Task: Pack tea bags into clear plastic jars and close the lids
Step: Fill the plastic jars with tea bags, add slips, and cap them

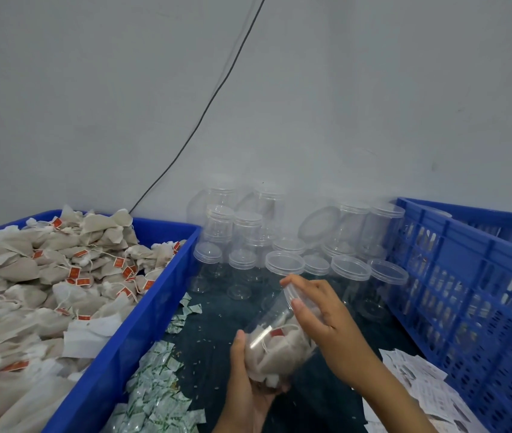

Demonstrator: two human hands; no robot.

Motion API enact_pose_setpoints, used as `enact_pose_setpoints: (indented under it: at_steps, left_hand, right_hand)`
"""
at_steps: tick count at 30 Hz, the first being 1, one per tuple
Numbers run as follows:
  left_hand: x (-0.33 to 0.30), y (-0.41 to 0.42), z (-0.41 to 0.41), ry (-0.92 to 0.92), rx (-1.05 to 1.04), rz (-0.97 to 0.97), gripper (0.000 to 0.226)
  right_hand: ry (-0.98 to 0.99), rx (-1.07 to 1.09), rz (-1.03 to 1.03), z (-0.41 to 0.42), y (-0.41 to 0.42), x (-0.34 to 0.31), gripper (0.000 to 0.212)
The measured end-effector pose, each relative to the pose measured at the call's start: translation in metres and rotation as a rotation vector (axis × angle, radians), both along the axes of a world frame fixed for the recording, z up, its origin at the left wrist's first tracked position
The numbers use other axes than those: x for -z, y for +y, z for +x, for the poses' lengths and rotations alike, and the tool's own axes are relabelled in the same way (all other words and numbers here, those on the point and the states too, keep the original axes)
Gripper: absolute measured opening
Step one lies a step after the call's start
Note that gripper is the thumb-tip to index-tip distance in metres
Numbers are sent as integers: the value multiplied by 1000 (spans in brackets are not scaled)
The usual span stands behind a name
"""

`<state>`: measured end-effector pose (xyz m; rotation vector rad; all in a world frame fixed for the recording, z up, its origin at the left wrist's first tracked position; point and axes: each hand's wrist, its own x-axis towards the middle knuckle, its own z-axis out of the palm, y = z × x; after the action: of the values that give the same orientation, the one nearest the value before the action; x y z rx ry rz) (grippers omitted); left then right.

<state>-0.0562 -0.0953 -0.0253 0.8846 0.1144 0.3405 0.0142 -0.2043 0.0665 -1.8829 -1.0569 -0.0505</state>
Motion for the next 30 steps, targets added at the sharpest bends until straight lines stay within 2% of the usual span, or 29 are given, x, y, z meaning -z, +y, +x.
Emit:
enact_pose_setpoints:
  at_steps: [5, 8, 11, 15, 19, 24, 26, 30]
  left_hand:
    - [-5, 2, 1, -44, -102, -1, 71]
    - [-8, 8, 0, 34, -63, -67, 70]
    - [-7, 10, 1, 80, 69, -129, 70]
    - [0, 8, 4, 34, -35, -142, 68]
    - [2, 6, 5, 8, -149, -75, 65]
    - [-6, 5, 3, -8, -163, -38, 65]
    - [-11, 2, 4, -34, -133, -41, 69]
    - [-35, -11, 20, -68, -34, -83, 67]
  right_hand:
    - [41, 13, -6, -5, 8, -5, 19]
    - [135, -87, -7, -4, 2, -9, 30]
    - [76, -71, 10, -4, 0, -6, 32]
    - [69, -1, 57, -7, 8, -2, 34]
    - [80, 12, 35, -8, 12, -7, 37]
    - [65, 48, 97, -17, 8, -8, 42]
    - [180, 91, 203, -19, 1, -10, 55]
    - [582, 45, 357, -12, -15, -25, 95]
